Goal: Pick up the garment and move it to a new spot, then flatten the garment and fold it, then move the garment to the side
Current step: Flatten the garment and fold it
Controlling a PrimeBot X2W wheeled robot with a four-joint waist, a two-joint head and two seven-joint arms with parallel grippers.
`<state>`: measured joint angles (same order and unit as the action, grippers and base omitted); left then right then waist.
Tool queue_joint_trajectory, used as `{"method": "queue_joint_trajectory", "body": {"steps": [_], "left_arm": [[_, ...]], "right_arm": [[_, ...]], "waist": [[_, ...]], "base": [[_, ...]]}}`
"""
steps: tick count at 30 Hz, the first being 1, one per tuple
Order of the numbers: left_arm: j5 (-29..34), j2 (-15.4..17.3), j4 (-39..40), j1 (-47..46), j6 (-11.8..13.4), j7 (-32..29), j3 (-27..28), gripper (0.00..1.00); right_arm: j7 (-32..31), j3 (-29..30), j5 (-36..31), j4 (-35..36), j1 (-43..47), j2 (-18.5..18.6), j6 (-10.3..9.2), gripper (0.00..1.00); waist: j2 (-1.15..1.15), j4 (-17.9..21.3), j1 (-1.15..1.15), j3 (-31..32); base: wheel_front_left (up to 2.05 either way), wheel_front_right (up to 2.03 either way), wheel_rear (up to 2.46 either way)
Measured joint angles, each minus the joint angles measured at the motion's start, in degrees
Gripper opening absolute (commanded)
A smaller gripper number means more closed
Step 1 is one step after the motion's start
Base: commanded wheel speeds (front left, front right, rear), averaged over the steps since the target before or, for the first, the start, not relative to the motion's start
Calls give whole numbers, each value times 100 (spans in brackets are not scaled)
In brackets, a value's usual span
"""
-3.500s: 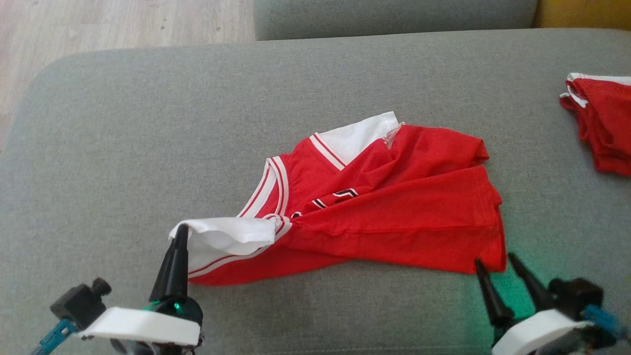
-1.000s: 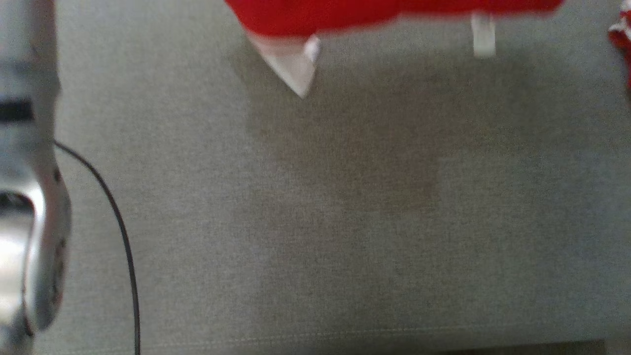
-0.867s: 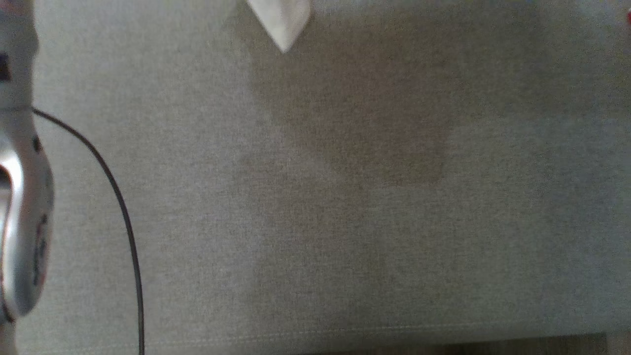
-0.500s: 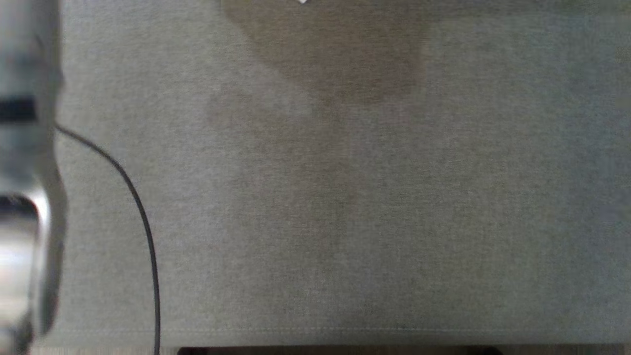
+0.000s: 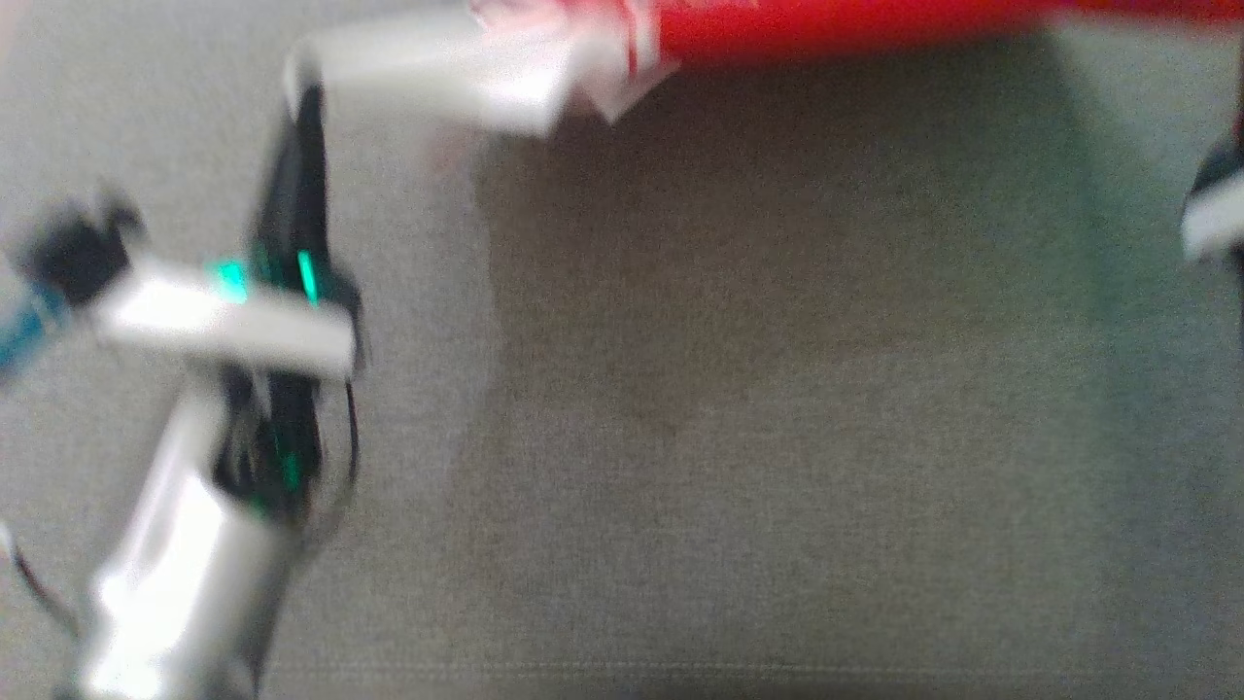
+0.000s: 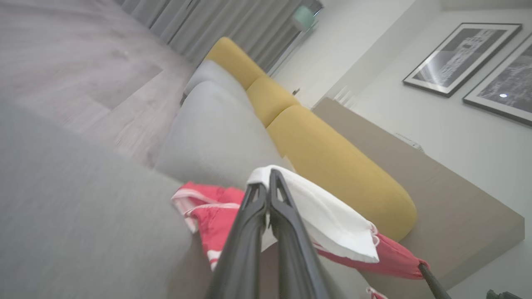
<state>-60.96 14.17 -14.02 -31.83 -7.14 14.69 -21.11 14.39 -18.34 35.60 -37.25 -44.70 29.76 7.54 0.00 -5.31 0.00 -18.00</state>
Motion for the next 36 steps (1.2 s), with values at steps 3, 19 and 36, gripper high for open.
{"method": "queue_joint_trajectory", "body": {"steps": [3,19,36], "left_arm": [[-42,26,176,1171,-4,-5,22,0],[907,-833,772,4179,-43,-12,910,0],[1182,-1027,413,4234,-34,-24,1020,0]], "right_arm": [[0,211,38,213,1045,-32,0,0],[-93,1426,-531,1185,4159,-889,1,0],[-998,1972,-1170,1764,4685,-1457,1,0]], "waist": [[0,30,0,390],[0,182,0,1364],[0,205,0,1400]], "base": [[0,0,0],[0,0,0],[0,0,0]]}}
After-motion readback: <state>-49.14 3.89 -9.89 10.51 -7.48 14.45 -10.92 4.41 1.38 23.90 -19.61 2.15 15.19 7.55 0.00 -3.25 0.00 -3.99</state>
